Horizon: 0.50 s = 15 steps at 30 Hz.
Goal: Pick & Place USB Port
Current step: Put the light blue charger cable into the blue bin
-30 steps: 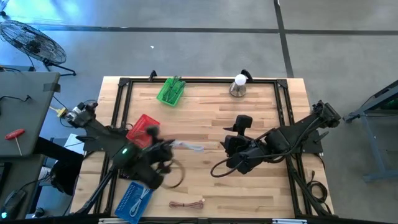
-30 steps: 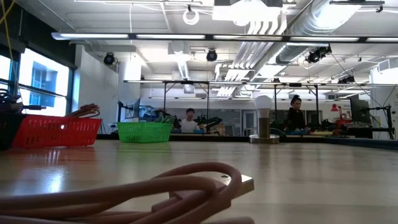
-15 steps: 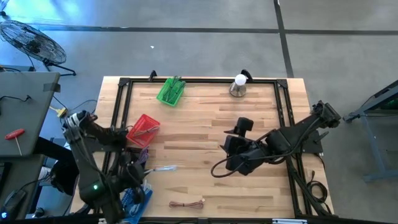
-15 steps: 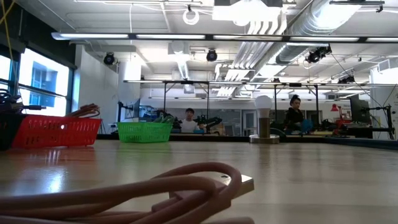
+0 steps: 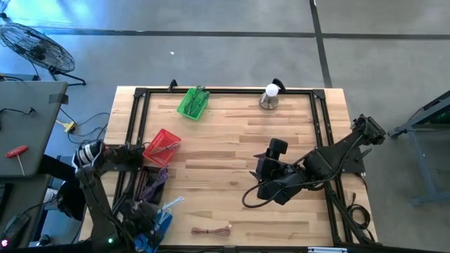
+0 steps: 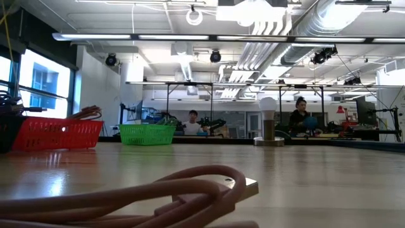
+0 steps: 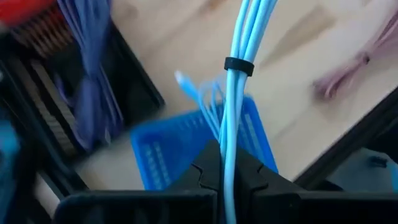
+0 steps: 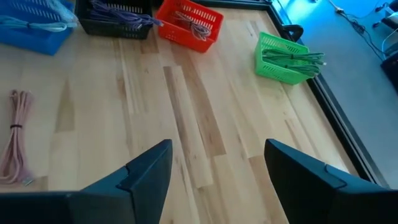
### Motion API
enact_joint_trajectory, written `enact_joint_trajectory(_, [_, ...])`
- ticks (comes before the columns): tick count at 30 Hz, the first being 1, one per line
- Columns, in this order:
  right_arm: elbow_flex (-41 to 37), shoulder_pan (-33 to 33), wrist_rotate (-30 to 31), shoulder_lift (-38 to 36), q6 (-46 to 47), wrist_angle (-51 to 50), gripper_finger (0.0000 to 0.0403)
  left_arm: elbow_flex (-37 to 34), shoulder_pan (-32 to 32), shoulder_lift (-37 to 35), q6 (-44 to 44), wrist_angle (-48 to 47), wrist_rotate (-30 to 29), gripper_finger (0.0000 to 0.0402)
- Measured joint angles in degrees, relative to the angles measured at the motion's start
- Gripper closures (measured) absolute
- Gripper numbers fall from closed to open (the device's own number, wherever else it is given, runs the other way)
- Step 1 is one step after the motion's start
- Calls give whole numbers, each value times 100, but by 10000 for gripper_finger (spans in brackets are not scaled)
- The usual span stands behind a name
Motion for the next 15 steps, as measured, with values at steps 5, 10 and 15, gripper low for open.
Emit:
enact_joint_trajectory(5, [0, 95, -16, 0, 83, -2, 155, -2, -220, 338, -504, 646, 316, 402])
enact_joint_trajectory(10, [0, 154, -2, 0, 105, 0, 155, -2, -333, 628, -744, 1184, 381, 402])
enact_joint_trajectory(15, [0, 152, -108, 0, 234, 4, 155, -6, -315, 860, -810, 1198, 604, 402])
